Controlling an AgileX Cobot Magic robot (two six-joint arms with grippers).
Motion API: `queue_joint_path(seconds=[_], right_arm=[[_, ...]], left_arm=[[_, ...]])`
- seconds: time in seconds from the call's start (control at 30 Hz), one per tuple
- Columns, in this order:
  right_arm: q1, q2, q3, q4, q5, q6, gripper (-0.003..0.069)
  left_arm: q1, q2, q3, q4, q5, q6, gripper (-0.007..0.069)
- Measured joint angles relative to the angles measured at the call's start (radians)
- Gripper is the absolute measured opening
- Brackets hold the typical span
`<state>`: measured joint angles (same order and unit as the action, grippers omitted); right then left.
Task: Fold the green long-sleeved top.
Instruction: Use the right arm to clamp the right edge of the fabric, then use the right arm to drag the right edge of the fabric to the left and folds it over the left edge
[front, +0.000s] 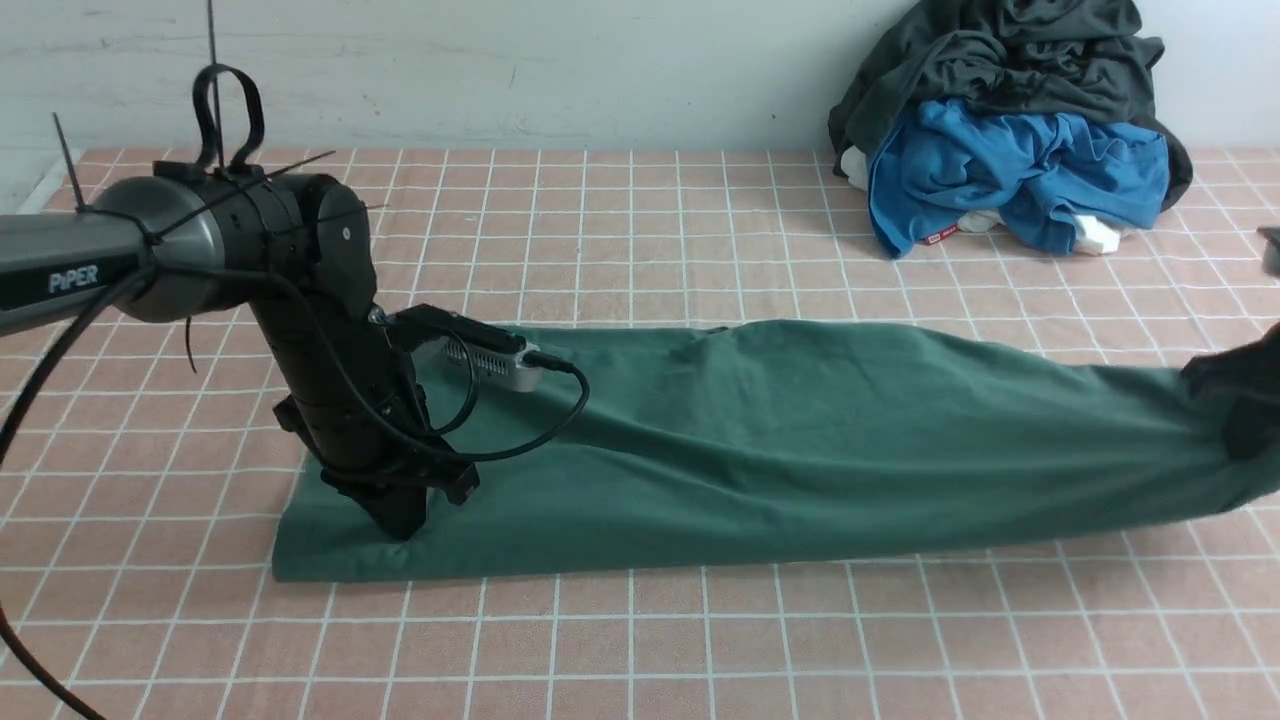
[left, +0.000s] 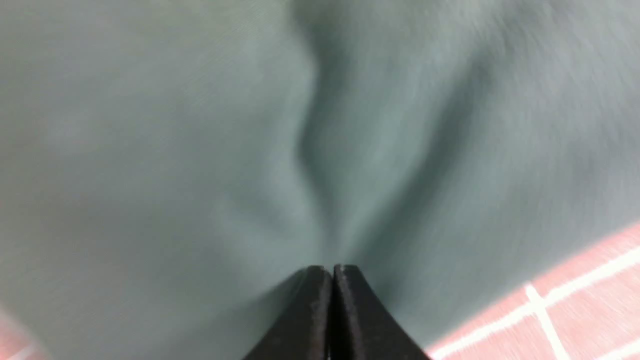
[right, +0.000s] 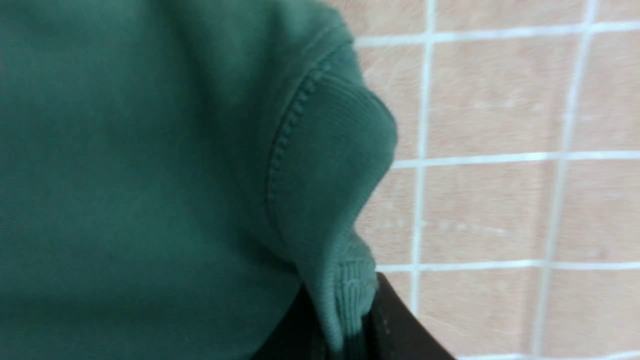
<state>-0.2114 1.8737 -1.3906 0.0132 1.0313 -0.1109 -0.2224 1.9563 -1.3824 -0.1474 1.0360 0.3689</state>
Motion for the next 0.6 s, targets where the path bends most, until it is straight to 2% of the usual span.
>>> queue_joint_path(seconds=[0.2,0.4,0.5,0.6], right_arm=[[0.042,-0.171,-0.129,-0.071,0.08,0.034,0.0041],[0.277,-0.248,-0.337,-0.058,0.148,0.015,0.0041],[0.485,-0.231,-0.453,-0.038,0.156,0.014,0.0041],[0.614,-0.184,-0.515,-0.033,0.151,0.021,0.0041]], left_arm=[[0.0,-0.231,0.0,0.005,0.008,0.0,-0.0003],[0.0,-0.47,0.0,0.005,0.01,0.0,-0.0003],[0.0,-0.599,0.0,0.016,0.015,0.0,-0.0003],[0.0,-0.687,0.0,0.054,0.03,-0.01,-0.0003]])
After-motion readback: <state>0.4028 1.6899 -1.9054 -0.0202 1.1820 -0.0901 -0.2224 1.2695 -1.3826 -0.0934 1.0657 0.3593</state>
